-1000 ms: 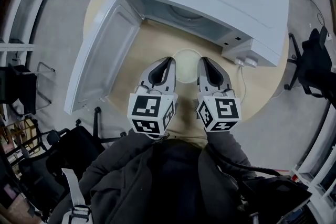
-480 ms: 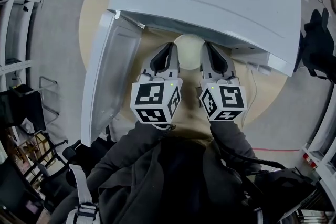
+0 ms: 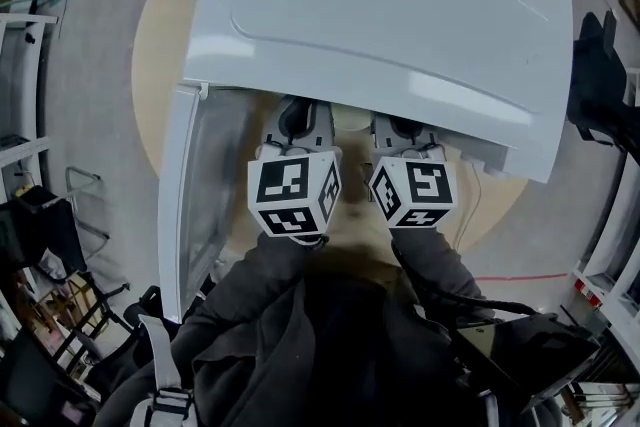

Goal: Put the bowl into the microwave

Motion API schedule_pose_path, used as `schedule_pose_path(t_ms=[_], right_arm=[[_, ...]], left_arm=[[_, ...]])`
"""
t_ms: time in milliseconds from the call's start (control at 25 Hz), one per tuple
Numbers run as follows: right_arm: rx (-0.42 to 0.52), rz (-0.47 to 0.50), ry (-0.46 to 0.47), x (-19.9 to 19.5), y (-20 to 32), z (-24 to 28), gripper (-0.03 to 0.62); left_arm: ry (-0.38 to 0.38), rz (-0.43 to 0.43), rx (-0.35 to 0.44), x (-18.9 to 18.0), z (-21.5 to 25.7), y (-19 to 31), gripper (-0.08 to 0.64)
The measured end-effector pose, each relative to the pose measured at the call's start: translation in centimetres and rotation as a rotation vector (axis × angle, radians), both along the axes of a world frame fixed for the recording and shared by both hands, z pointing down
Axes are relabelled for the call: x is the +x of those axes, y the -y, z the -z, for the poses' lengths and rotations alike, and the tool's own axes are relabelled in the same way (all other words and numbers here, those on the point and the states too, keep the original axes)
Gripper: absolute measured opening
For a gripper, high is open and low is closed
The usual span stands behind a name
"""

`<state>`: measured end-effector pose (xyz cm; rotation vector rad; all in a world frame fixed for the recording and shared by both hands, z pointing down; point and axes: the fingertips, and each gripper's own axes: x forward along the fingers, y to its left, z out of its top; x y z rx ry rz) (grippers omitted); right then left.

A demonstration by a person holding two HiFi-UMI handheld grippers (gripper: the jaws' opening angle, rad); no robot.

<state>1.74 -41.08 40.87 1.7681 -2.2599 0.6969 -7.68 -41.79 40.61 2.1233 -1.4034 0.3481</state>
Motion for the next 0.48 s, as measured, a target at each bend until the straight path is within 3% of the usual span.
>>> schedule_pose_path(t_ms=[480], right_arm=[[0.006,-0.053,0.022,1.1,3.8,-1.3,0.018]], left_arm=[[0.017,-0.006,0.045,1.0,-0.8,4.2,0.017]])
